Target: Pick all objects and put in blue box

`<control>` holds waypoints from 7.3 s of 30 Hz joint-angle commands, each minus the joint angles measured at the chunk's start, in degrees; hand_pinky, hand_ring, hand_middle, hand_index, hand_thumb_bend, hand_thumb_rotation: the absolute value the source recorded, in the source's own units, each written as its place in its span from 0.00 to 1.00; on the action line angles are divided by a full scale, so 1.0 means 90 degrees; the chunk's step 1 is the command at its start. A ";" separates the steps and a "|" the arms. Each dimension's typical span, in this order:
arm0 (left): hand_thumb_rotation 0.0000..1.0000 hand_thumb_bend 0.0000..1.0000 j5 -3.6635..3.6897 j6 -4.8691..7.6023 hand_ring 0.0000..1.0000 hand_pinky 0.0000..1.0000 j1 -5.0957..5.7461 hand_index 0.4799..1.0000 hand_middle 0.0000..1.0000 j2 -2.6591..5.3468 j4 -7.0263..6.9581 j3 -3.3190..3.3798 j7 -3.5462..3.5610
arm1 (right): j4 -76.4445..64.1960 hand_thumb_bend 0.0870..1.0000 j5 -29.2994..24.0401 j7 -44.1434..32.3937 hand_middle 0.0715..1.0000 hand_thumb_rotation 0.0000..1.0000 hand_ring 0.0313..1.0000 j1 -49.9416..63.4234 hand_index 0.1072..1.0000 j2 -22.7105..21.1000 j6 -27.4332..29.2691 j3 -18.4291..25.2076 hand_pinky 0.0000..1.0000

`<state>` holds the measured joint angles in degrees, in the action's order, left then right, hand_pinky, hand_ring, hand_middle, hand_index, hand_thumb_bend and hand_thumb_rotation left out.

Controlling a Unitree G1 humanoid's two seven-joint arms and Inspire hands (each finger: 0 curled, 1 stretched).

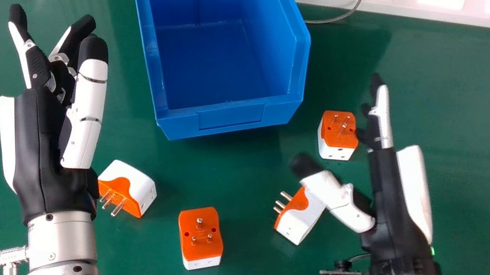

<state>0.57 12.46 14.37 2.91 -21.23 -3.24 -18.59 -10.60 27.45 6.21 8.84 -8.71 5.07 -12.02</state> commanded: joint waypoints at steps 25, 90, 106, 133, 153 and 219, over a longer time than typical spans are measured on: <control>0.70 0.53 0.0024 0.0131 0.87 0.84 -0.0002 0.69 0.86 0.0344 -0.0163 -0.0069 0.0014 | 0.2881 1.00 0.1851 0.0551 1.00 0.60 1.00 -0.1359 1.00 -0.0751 -0.0132 -0.0914 1.00; 0.70 0.53 -0.0108 0.0114 0.87 0.84 -0.0131 0.69 0.86 0.0303 -0.0073 -0.0015 -0.0033 | 0.2192 0.45 0.1368 0.2401 0.47 0.00 0.41 -0.2774 0.46 0.0508 0.1868 -0.0572 0.33; 0.71 0.56 0.0035 0.0142 0.87 0.83 -0.0409 0.69 0.87 0.0307 0.0074 0.0076 0.0040 | 0.5893 0.45 0.2019 0.3809 0.45 0.00 0.42 -0.5509 0.44 0.0688 0.1554 -0.0978 0.38; 0.69 0.58 0.0066 0.0134 0.87 0.83 -0.0401 0.70 0.87 0.0344 0.0006 0.0023 0.0040 | 0.5698 0.84 0.1930 0.4279 0.79 0.10 0.71 -0.5298 0.73 0.0728 0.0480 -0.1399 0.64; 0.69 0.55 0.0079 0.0150 0.87 0.84 -0.0071 0.69 0.86 0.0376 -0.0196 -0.0127 0.0032 | 0.0643 0.86 0.0135 -0.0430 0.74 0.33 0.67 -0.1552 0.75 -0.0741 0.0198 -0.1487 0.59; 0.69 0.57 0.0058 0.0037 0.87 0.85 -0.0217 0.70 0.86 0.0372 -0.0200 -0.0137 0.0030 | 0.4661 0.66 0.2066 -0.0657 0.73 0.00 0.70 -0.3476 0.66 -0.0224 0.0871 -0.3209 0.62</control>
<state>1.13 11.98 13.11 2.91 -22.19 -4.18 -18.22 29.46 45.42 3.45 -24.48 -11.21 11.81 -37.94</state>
